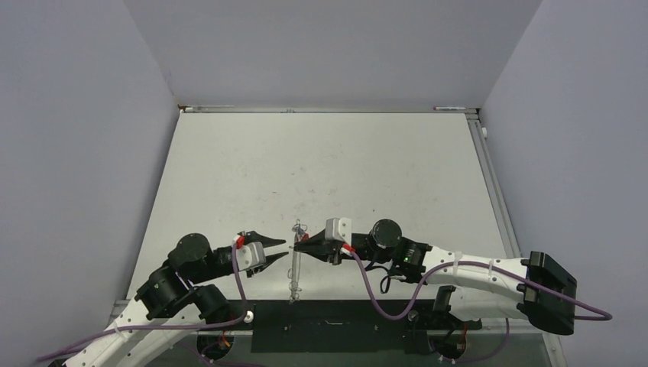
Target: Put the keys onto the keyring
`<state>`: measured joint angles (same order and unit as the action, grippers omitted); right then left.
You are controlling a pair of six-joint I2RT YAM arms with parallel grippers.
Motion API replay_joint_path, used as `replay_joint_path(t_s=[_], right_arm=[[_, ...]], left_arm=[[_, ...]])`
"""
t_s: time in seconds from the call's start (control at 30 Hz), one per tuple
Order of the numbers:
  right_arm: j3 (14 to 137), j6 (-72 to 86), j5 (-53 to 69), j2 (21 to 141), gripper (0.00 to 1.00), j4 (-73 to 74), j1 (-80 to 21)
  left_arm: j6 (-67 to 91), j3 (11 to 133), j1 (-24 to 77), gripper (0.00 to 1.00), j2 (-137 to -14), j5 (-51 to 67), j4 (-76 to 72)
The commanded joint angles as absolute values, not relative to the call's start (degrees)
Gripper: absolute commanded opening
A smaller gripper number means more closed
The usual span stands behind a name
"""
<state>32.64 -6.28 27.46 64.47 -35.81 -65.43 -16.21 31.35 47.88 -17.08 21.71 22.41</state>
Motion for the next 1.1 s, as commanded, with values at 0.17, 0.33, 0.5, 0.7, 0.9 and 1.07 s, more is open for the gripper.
replay_joint_path(t_s=[0.17, 0.33, 0.5, 0.7, 0.9, 1.07], right_arm=[[33.5, -7.8, 28.4, 61.7, 0.05, -34.3, -66.8], [33.6, -8.0, 27.7, 61.6, 0.05, -34.3, -67.0], [33.6, -8.0, 27.8, 61.9, 0.05, -34.5, -67.1], [33.8, -7.9, 27.9, 62.1, 0.05, -34.6, -67.6], [34.5, -7.8, 28.1, 62.8, 0.05, -34.6, -68.7], [35.9, -7.2, 23.1, 62.7, 0.26, -31.1, -69.0]], left_arm=[[-19.2, 36.3, 47.9, 0.21, -22.4, 26.3, 21.8], [-19.6, 36.4, 47.9, 0.18, -23.8, 27.6, 21.3], [-19.9, 35.9, 47.9, 0.13, -24.3, 28.0, 21.1], [-20.1, 35.4, 48.0, 0.0, -24.8, 27.1, 20.7], [-18.6, 34.4, 48.4, 0.0, -24.8, 26.1, 18.3], [-14.9, 31.7, 48.3, 0.0, -24.1, 23.4, 13.0]])
